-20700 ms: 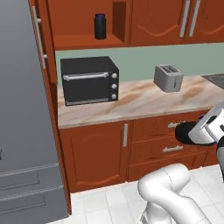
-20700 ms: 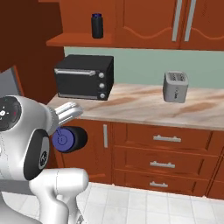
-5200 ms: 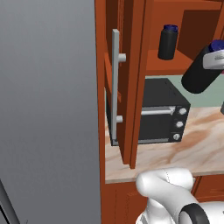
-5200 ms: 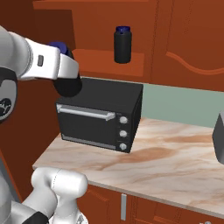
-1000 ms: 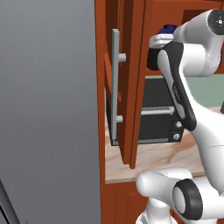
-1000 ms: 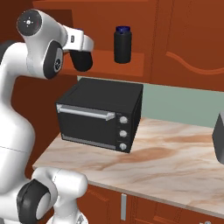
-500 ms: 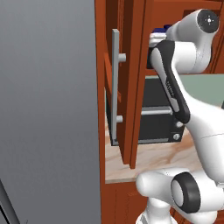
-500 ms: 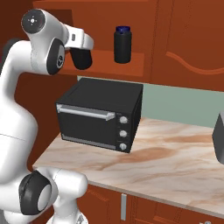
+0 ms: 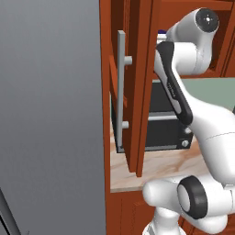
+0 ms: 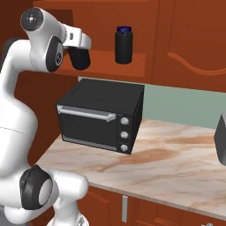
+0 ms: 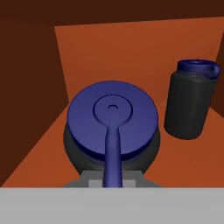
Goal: Pick the water bottle, water bottle, beer from the counter and place them in the open cabinet.
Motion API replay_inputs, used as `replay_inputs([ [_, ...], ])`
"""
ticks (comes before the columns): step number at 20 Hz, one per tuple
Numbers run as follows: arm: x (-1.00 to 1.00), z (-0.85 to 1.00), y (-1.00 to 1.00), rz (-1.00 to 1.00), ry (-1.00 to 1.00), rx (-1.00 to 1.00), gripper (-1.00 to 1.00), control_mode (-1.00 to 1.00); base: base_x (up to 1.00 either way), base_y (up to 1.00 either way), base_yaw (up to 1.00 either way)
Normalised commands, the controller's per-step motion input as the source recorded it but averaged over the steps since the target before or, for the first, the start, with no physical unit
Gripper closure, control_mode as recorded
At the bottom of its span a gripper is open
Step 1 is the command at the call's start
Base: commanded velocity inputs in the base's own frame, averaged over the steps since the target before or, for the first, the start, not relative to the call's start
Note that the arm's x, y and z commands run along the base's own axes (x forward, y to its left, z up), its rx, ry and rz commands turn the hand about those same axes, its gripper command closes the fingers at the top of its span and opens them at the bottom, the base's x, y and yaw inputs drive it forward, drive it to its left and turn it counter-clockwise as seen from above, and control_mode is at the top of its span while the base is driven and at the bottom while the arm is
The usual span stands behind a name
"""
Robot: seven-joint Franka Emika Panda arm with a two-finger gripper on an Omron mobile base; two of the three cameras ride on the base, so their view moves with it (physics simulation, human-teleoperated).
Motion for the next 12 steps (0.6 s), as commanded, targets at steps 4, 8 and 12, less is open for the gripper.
replay_inputs([
  [4,0.13,0.00,0.08,0.00,0.00,0.00,1.00,-1.00,0.00,0.00,0.00],
  [8,0.19,0.00,0.00,0.00,0.00,0.00,1.00,-1.00,0.00,0.00,0.00],
  [12,0.23,0.00,0.00,0.03,0.00,0.00,1.00,-1.00,0.00,0.00,0.00],
])
